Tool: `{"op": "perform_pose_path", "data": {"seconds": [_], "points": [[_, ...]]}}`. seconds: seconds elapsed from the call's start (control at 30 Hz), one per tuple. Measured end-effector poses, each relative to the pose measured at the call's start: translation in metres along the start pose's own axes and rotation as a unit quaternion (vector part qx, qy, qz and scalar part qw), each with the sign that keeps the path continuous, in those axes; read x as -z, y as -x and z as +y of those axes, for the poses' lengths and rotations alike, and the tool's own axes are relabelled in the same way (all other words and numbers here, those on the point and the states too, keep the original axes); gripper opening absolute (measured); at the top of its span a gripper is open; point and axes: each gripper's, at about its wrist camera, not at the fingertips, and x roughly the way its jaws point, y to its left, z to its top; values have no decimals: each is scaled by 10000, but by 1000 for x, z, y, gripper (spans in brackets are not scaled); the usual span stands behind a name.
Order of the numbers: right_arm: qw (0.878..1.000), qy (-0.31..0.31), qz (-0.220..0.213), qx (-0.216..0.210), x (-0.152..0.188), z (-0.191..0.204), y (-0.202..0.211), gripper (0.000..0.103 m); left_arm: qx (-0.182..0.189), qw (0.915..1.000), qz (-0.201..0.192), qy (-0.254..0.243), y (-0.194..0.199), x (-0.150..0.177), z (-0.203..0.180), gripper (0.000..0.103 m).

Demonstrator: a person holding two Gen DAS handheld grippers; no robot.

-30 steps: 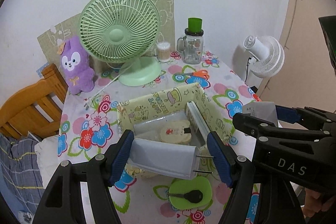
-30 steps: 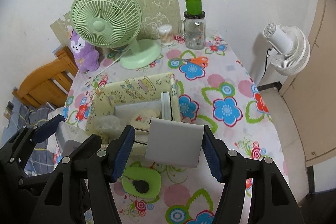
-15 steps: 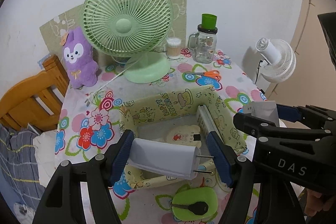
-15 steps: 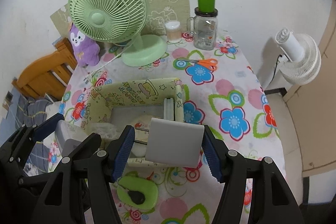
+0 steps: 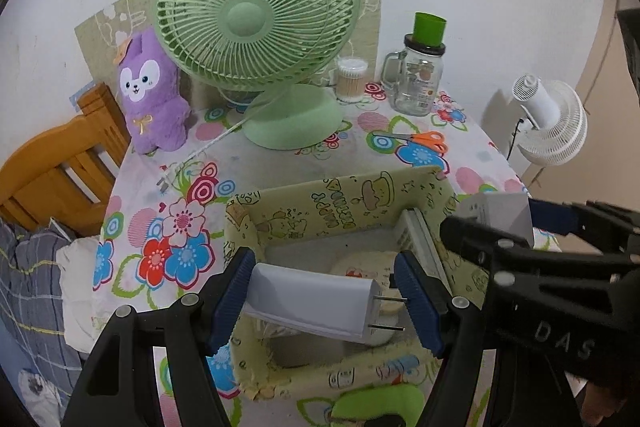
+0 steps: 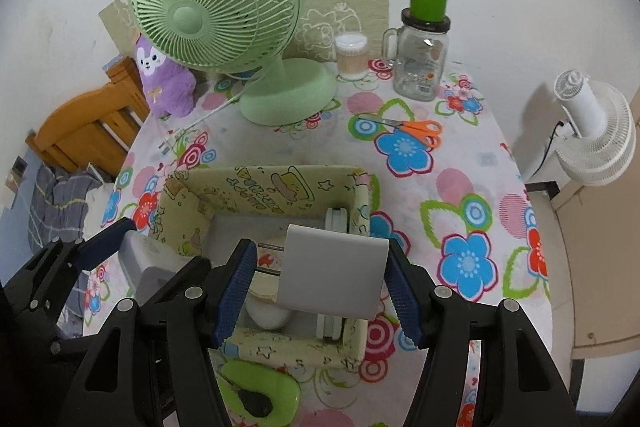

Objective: Organize rigid objects
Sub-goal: 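Lower the charger into the box and open the left gripper while the right lowers the block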

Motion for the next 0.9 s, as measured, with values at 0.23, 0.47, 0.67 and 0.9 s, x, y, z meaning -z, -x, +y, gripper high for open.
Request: {"op": "perform_pose_path", "data": {"seconds": [0.23, 0.47, 0.67, 0.9], "points": [[9998, 157, 106, -18, -10, 2, -18, 66, -269, 9996, -50, -66, -15, -6, 2, 74], [9996, 222, 143, -62, -20, 6, -28, 66, -198, 9997, 64, 145, -31, -13, 10, 74], [9996, 209, 182, -65, -25, 7, -36, 66, -178, 9997, 87, 117, -44, -18, 10, 74], [9993, 226, 289, -46, -25, 10, -46, 66, -110, 9995, 257, 153, -60, -19, 12, 74]]}}
